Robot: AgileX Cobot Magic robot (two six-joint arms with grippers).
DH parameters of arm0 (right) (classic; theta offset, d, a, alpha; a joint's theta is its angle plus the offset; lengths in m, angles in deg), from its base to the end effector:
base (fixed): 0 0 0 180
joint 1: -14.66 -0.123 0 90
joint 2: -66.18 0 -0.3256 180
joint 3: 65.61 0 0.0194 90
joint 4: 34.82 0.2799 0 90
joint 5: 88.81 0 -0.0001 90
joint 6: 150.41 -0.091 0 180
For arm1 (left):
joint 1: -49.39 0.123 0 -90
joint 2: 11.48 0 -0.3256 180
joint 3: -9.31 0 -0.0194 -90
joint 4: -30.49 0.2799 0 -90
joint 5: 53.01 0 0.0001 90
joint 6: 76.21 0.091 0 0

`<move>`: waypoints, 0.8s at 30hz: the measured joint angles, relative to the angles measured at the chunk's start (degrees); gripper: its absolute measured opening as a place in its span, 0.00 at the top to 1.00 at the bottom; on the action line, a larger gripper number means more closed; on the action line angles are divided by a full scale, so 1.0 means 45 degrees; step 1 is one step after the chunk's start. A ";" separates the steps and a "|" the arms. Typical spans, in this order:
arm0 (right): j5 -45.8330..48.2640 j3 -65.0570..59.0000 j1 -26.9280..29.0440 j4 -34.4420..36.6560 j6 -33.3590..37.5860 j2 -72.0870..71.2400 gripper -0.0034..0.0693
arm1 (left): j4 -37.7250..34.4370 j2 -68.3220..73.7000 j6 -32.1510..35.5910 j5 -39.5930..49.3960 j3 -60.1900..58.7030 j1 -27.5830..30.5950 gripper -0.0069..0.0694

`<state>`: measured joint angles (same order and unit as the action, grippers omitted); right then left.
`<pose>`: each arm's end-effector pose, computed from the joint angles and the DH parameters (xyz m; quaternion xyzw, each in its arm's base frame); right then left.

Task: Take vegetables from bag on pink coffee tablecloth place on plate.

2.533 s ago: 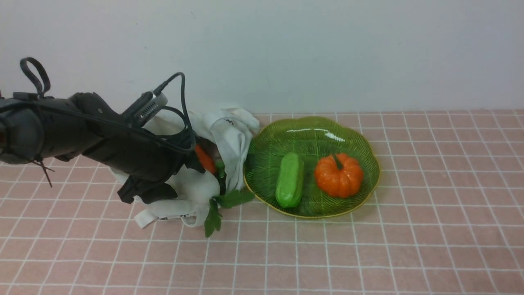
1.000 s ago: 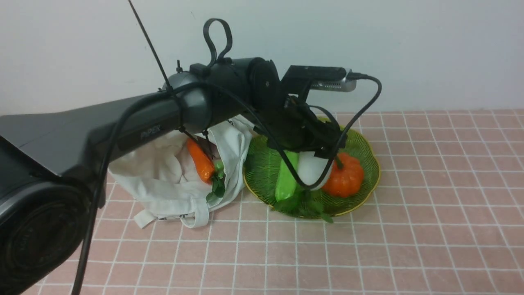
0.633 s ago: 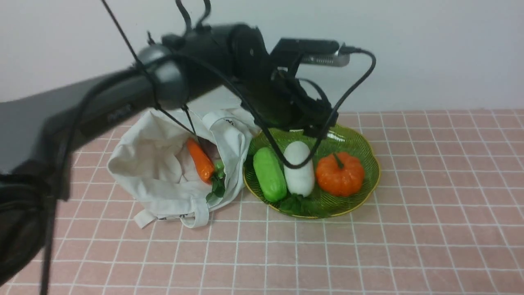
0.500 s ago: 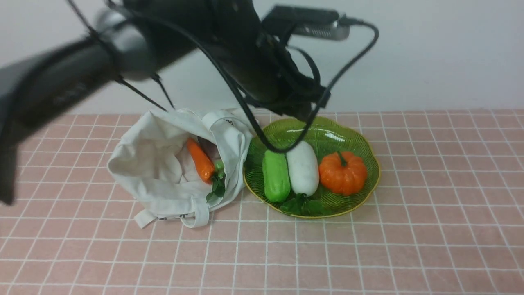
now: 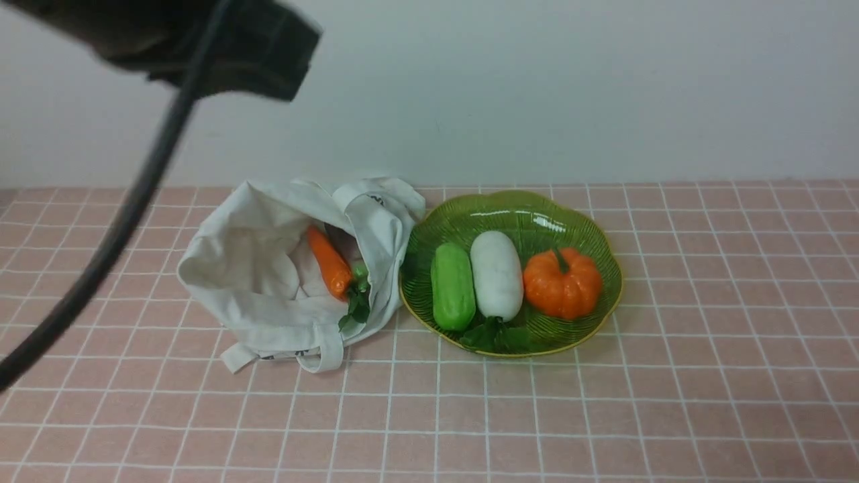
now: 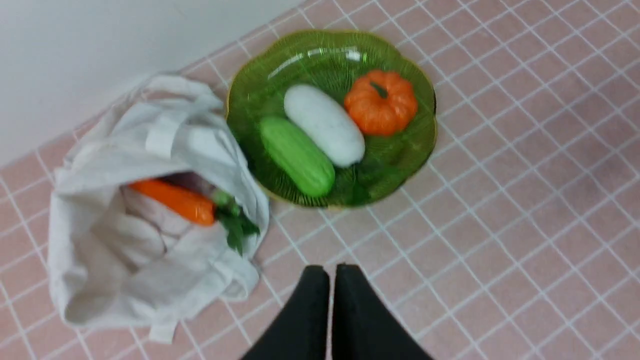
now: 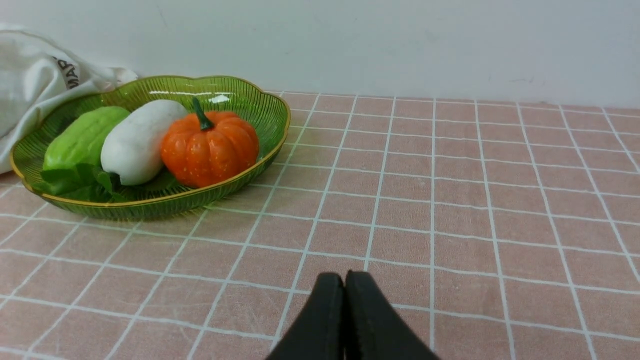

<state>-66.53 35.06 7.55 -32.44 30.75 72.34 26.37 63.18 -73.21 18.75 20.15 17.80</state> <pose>0.0399 0.0064 0.1714 -0.0474 0.8063 0.0482 0.5876 0.1842 -0.1205 0.5130 0.2774 0.8826 -0.1280 0.3572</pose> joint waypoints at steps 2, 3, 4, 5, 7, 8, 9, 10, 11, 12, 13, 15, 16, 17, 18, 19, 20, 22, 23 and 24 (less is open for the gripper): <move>0.0000 0.0000 0.0000 0.0000 0.0016 0.0000 0.97 | -0.0045 -0.1745 0.0000 -0.0196 -0.2313 0.0000 0.92; 0.0000 0.0000 0.0000 0.0000 0.0025 0.0000 0.97 | -0.0131 -0.2498 0.0000 -0.0560 -0.3352 0.0000 0.92; 0.0000 0.0000 0.0000 0.0000 0.0025 0.0000 0.97 | -0.0251 -0.3076 0.0000 -0.1107 -0.4144 0.0000 0.92; 0.0000 0.0000 0.0000 0.0000 0.0025 0.0000 0.97 | -0.0448 -0.4280 0.0000 -0.1976 -0.5764 0.0000 0.92; 0.0000 0.0000 0.0000 0.0000 0.0025 0.0000 0.97 | -0.0643 -0.6136 0.0000 -0.3828 -0.8155 0.0000 0.92; 0.0000 0.0000 0.0000 0.0000 0.0025 0.0000 0.97 | -0.0658 -0.7403 0.0012 -0.5226 -0.9401 0.0000 0.92; 0.0000 0.0000 0.0000 0.0000 0.0025 0.0000 0.97 | -0.0658 -0.8252 0.0012 -0.6149 -1.0530 0.0000 0.92; 0.0000 0.0000 0.0000 0.0000 0.0025 0.0000 0.97 | -0.0658 -0.8676 -0.0008 -0.6581 -1.0942 0.0000 0.92; 0.0000 0.0000 0.0000 0.0000 0.0025 0.0000 0.97 | -0.0658 -0.9893 -0.0186 -0.7718 -1.2035 0.0000 0.92; 0.0000 0.0000 0.0000 0.0000 0.0025 0.0000 0.97 | -0.0658 -1.0847 -0.0452 -0.8440 -1.2805 0.0000 0.92; 0.0000 0.0000 0.0000 0.0000 0.0025 0.0000 0.97 | -0.0658 -1.1709 -0.0786 -0.8953 -1.3462 0.0000 0.92; 0.0000 0.0000 0.0000 0.0000 0.0025 0.0000 0.97 | -0.0387 -1.3335 -0.1462 -0.9644 -1.4690 0.0000 0.92; 0.0000 0.0000 0.0000 0.0000 0.0025 0.0000 0.97 | -0.0098 -1.3733 -0.1568 -0.9803 -1.5007 0.0000 0.92; 0.0000 0.0000 0.0000 0.0000 0.0025 0.0000 0.97 | 0.0214 -1.4137 -0.1603 -1.0068 -1.5361 0.0000 0.92; 0.0000 0.0000 0.0000 0.0000 0.0025 0.0000 0.97 | 0.0509 -1.4555 -0.1666 -1.0393 -1.5776 0.0000 0.92; 0.0000 0.0000 0.0000 0.0000 0.0025 0.0000 0.97 | 0.0572 -1.4600 -0.1666 -1.0424 -1.5829 0.0000 0.92; 0.0000 0.0000 0.0000 0.0000 0.0025 0.0000 0.97 | 0.0698 -1.4840 -0.1695 -1.0541 -1.6102 0.0000 0.92; 0.0000 0.0000 0.0000 0.0000 0.0025 0.0000 0.97 | 0.0796 -1.5089 -0.1695 -1.0680 -1.6528 0.0000 0.92; 0.0000 0.0000 0.0000 0.0000 0.0025 0.0000 0.97 | 0.0815 -1.5107 -0.1695 -1.0683 -1.6648 0.0000 0.92; 0.0000 0.0000 0.0000 0.0000 0.0025 0.0000 0.97 | 0.0825 -1.5107 -0.1695 -1.0694 -1.6763 0.0000 0.92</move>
<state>-66.53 35.06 7.55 -32.44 30.86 72.34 30.09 -4.80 -80.84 -29.37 -55.28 17.80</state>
